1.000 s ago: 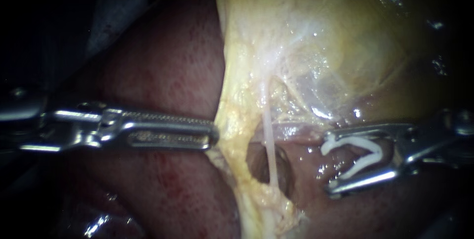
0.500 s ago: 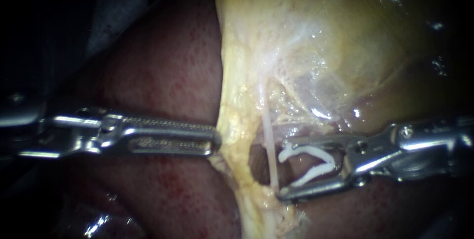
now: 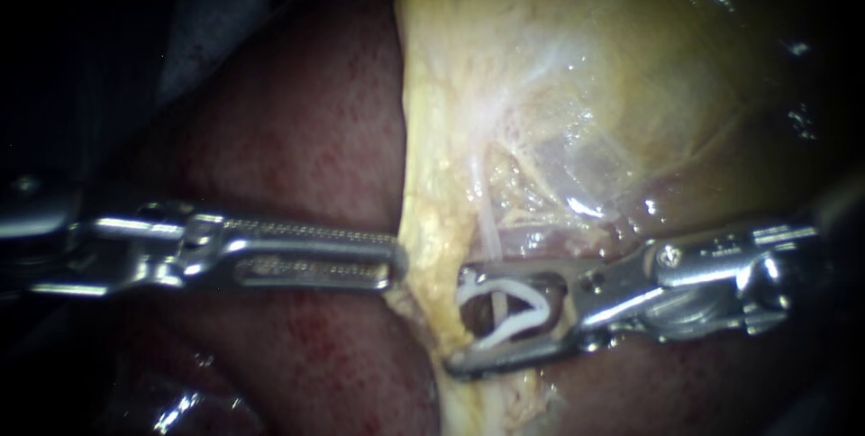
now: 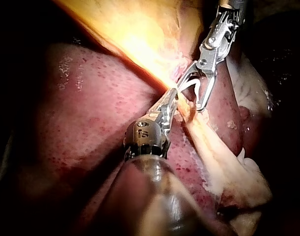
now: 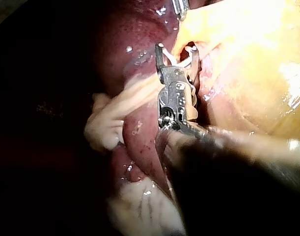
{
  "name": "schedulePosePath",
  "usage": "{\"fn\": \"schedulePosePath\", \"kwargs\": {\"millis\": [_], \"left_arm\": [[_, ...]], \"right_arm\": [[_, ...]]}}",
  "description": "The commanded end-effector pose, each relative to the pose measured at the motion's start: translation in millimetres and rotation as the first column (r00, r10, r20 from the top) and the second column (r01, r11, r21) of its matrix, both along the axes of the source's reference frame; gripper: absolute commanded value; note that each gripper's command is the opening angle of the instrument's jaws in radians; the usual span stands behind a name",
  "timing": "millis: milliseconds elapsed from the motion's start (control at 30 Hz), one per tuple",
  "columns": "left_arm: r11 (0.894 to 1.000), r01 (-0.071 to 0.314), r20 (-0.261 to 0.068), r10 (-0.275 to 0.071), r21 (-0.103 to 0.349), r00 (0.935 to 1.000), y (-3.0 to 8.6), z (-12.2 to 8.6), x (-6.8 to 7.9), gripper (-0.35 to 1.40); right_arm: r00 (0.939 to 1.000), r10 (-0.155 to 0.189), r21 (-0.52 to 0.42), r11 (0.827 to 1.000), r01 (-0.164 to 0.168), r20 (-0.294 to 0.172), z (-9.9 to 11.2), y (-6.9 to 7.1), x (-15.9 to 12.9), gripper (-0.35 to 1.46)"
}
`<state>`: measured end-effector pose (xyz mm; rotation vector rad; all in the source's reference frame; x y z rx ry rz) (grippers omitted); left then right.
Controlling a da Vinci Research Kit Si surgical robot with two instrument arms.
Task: Clipping first clip left tube
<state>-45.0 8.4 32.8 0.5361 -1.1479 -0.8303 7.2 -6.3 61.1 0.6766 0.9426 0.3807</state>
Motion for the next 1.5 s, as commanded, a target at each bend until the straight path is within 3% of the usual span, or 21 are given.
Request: {"fn": "schedulePosePath", "kwargs": {"millis": [33,1100,1500], "left_arm": [[1.000,-0.001,0.000,0.001,0.001,1.0000,0.0,0.0,0.0,-0.35],[1.000,-0.001,0.000,0.001,0.001,1.0000,0.1,0.1,0.0,-0.35],[1.000,-0.001,0.000,0.001,0.001,1.0000,0.1,0.2,-0.1,-0.35]], "right_arm": [[1.0000,-0.005,0.002,1.000,0.005,-0.001,0.1,-0.1,0.2,0.58],[0.9995,-0.030,0.061,0.998,0.029,0.010,0.9,-3.1,3.1,0.48],[0.9996,-0.021,0.074,0.997,0.020,0.018,1.2,-3.1,3.7,0.40]]}}
